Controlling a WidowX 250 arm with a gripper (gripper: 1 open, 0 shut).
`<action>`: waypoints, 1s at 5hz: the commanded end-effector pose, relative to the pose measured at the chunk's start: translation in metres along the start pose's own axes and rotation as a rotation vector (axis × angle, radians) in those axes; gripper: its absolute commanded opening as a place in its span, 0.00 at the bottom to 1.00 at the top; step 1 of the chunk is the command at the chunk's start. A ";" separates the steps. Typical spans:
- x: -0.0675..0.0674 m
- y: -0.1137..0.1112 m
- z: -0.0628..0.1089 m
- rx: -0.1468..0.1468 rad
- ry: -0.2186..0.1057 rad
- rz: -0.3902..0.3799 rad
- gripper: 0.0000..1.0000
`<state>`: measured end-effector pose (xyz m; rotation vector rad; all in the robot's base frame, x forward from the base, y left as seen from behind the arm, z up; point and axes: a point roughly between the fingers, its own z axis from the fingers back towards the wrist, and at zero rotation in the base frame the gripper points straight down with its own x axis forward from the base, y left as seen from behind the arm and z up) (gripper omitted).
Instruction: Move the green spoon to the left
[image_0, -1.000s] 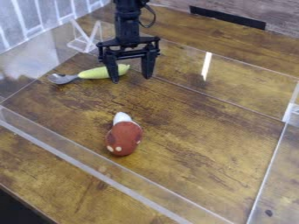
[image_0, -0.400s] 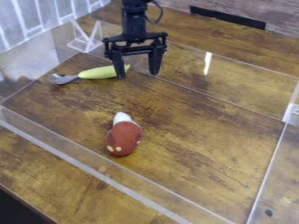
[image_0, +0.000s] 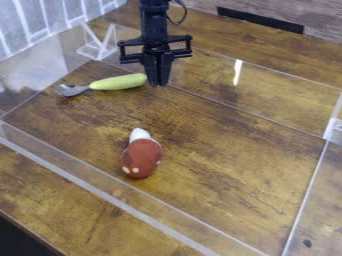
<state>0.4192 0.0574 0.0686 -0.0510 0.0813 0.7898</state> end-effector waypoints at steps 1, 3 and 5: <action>-0.001 -0.012 0.040 -0.065 -0.084 -0.058 0.00; 0.003 -0.016 0.040 -0.071 -0.074 -0.149 0.00; 0.006 -0.020 0.041 -0.085 -0.065 -0.180 0.00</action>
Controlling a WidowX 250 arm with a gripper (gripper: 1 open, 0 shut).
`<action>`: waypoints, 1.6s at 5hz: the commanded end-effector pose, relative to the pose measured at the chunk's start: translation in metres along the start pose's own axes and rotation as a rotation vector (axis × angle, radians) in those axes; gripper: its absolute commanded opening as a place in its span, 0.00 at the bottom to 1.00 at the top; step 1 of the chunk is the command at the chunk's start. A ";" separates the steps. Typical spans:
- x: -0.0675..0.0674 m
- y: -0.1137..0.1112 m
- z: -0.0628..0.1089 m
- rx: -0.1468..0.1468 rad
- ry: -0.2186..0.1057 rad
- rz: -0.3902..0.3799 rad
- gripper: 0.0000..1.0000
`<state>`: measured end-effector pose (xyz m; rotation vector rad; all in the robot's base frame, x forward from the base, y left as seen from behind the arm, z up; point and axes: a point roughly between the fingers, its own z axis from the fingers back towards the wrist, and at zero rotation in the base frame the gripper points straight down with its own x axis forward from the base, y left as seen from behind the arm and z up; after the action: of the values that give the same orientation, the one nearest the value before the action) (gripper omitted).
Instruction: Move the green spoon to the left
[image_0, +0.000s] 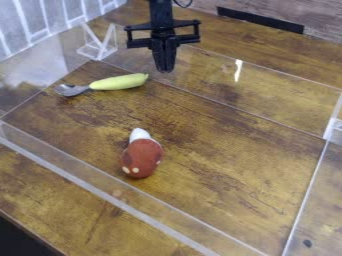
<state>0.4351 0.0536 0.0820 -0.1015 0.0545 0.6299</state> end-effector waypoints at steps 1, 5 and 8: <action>0.001 -0.009 0.026 -0.038 -0.060 -0.027 0.00; 0.003 -0.013 0.032 -0.041 -0.047 -0.045 1.00; -0.003 -0.010 0.069 -0.041 -0.068 -0.123 1.00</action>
<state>0.4388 0.0522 0.1079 -0.1131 0.0832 0.5213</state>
